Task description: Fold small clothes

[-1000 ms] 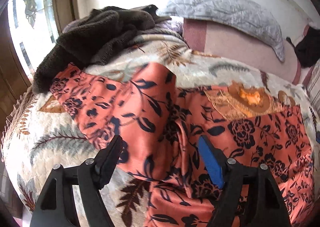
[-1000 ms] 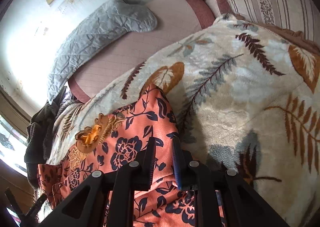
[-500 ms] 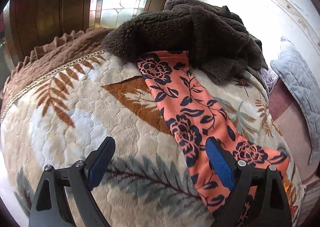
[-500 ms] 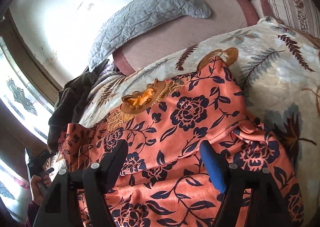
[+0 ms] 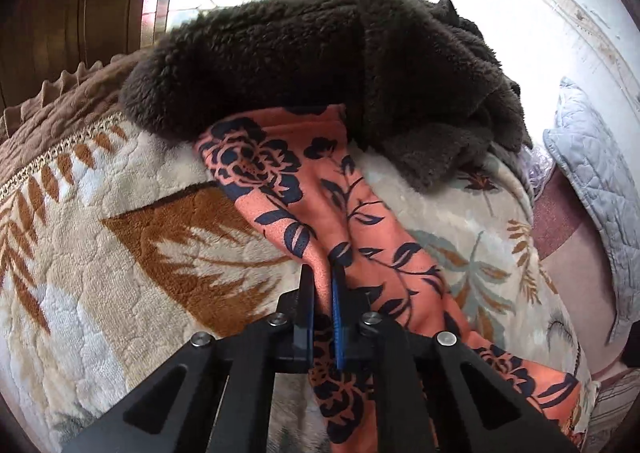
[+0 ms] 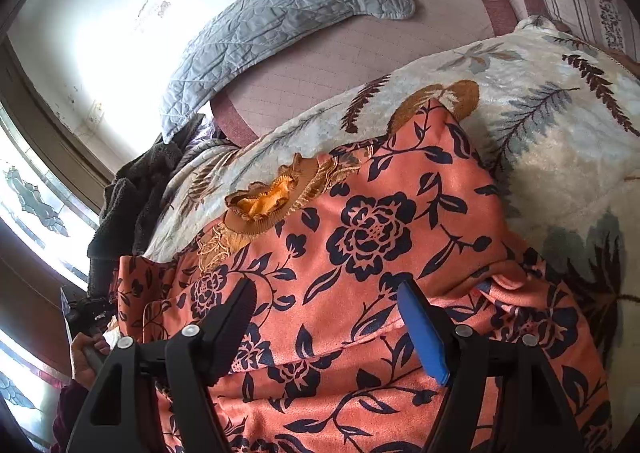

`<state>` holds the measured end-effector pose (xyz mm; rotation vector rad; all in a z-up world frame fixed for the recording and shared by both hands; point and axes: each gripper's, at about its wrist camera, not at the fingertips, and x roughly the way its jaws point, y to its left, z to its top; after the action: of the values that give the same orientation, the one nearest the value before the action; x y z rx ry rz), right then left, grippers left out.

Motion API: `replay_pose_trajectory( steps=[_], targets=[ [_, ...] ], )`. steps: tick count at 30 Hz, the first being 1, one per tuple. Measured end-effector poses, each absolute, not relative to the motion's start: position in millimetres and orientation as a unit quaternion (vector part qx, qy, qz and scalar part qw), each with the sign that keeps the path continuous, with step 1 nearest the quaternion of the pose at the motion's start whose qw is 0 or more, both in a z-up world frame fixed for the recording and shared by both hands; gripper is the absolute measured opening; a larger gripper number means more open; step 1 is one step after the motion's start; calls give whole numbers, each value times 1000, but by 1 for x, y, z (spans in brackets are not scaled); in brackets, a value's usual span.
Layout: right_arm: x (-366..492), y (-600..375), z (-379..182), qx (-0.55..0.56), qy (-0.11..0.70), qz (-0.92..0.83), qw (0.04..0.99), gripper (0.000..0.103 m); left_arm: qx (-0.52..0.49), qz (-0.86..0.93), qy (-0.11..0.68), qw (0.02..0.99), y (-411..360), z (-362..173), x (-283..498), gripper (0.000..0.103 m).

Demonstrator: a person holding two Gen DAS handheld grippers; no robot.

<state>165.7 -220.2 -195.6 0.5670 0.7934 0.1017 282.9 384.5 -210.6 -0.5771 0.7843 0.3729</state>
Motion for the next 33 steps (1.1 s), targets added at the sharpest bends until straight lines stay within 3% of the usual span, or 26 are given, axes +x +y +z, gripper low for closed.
replay_pose_trajectory(
  steps=[7, 11, 16, 19, 22, 24, 26, 33],
  targets=[
    [151, -249, -178, 305, 340, 31, 889, 75, -121, 73, 306, 942, 242, -113, 269, 6],
    [139, -273, -171, 326, 318, 12, 890, 75, -52, -27, 292, 955, 130, -84, 250, 6],
    [124, -309, -165, 351, 288, -20, 891, 75, 43, -166, 302, 938, -17, -95, 210, 6],
    [117, -330, -165, 372, 278, -37, 885, 75, 67, -215, 348, 910, -74, -116, 198, 9],
    [116, -344, -167, 394, 278, -42, 875, 75, 69, -242, 389, 886, -85, -127, 182, 10],
    [118, -344, -167, 396, 282, -35, 873, 75, 79, -233, 380, 891, -72, -122, 164, 26],
    [123, -336, -167, 391, 290, -20, 873, 75, 71, -202, 359, 908, -45, -113, 156, 59],
    [149, -280, -177, 363, 347, 63, 862, 75, 48, -19, 372, 927, 55, -134, 185, 64]
  ],
)
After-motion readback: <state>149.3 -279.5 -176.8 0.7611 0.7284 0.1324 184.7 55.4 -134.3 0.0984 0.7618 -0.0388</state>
